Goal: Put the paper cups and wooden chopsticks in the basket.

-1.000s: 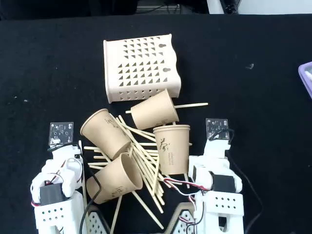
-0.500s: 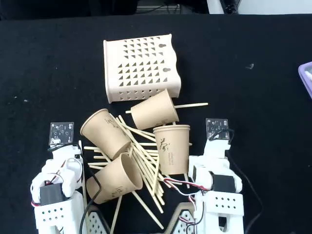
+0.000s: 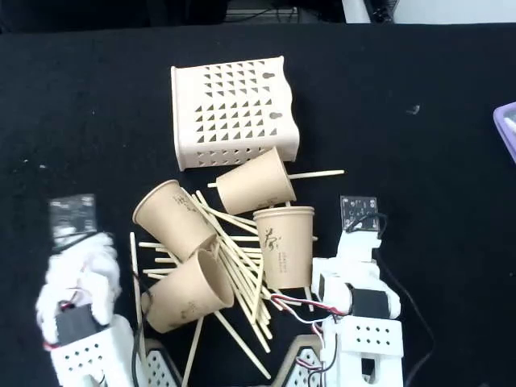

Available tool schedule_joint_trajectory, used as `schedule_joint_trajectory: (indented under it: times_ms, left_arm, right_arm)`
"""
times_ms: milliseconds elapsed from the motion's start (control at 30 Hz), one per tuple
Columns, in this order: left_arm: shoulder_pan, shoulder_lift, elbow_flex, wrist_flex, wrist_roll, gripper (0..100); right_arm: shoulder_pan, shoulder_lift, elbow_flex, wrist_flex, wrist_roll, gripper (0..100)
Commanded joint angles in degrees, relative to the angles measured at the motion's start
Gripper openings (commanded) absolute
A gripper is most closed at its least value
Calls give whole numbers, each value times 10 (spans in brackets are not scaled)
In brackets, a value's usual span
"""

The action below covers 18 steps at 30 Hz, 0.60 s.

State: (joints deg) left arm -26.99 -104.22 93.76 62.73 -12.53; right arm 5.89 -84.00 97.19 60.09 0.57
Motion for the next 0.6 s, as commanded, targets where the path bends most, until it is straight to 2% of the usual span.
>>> schedule_joint_trajectory:
  times_ms: [0,67,133,233,267,433,567]
  left_arm:
    - [-109,-3,-80,-131,-4,34]
    - [-143,-3,-95,-185,-4,43]
    - [-165,-2,-117,-216,-2,110]
    - [-163,-2,-159,-206,1,267]
    - [-157,-2,-178,-198,2,288]
    - [-92,5,-295,-194,32,228]
    - [3,112,-411,-168,45,225]
  right_arm:
    - [-1,-8,-32,-47,2,19]
    - [11,-8,-42,-80,2,19]
    - [26,-8,-61,-113,2,19]
    - [59,-8,-98,-162,2,19]
    - [68,-8,-111,-176,3,19]
    - [92,-8,-221,-196,82,39]
    - [66,0,-377,-112,81,116]
